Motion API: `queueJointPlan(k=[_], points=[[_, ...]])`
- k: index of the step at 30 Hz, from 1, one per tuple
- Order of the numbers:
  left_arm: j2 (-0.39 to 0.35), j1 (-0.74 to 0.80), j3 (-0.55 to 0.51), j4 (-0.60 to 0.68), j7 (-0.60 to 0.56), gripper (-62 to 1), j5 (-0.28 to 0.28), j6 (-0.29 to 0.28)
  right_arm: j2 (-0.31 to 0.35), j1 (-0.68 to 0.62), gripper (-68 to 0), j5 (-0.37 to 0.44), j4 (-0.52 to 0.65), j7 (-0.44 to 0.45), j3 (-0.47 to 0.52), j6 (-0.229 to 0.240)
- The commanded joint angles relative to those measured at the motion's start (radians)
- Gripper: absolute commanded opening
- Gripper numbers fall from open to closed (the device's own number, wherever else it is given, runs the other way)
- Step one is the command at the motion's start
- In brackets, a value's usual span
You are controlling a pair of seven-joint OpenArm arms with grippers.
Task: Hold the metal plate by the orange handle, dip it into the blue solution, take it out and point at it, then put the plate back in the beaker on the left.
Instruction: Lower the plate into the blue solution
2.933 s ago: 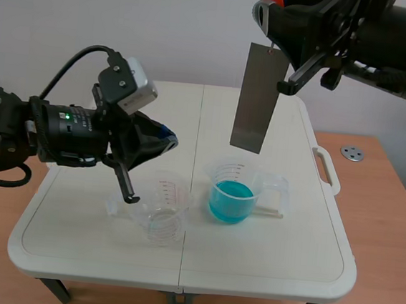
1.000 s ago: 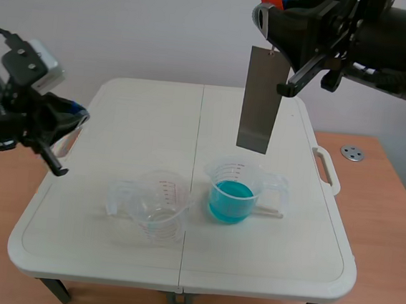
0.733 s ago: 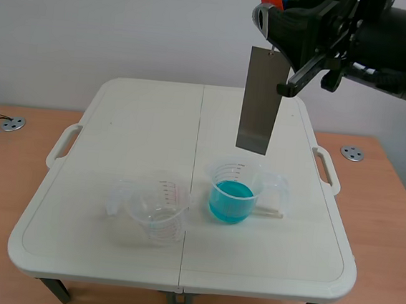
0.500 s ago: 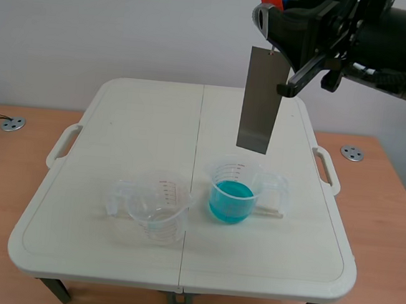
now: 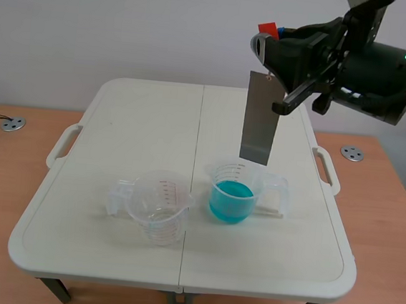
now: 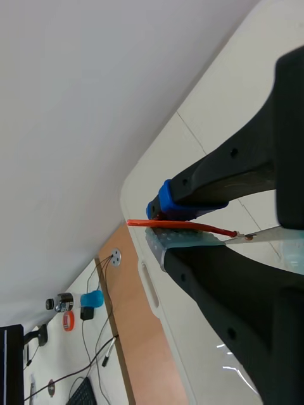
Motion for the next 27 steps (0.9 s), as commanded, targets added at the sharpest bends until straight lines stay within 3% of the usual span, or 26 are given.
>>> queueJointPlan(k=[1, 9, 17, 27], points=[[0.027, -0.010, 0.032, -0.005, -0.010, -59.7, 0.013, -0.003, -0.008, 0.026, -66.3, 0.009, 0.000, 0.021, -0.002, -0.001], [0.103, -0.016, 0.221, -0.069, -0.007, -59.6, 0.112, -0.002, -0.035, 0.026, -66.2, 0.002, -0.061, 0.034, -0.013, 0.017], [0.132, -0.063, 0.385, -0.130, -0.002, -59.7, 0.115, -0.002, -0.074, 0.026, -66.2, -0.059, -0.140, 0.089, -0.013, 0.028], [0.132, -0.135, 0.510, -0.201, 0.001, -59.7, 0.114, -0.003, -0.097, 0.035, -66.2, -0.158, -0.251, 0.190, -0.036, 0.028]])
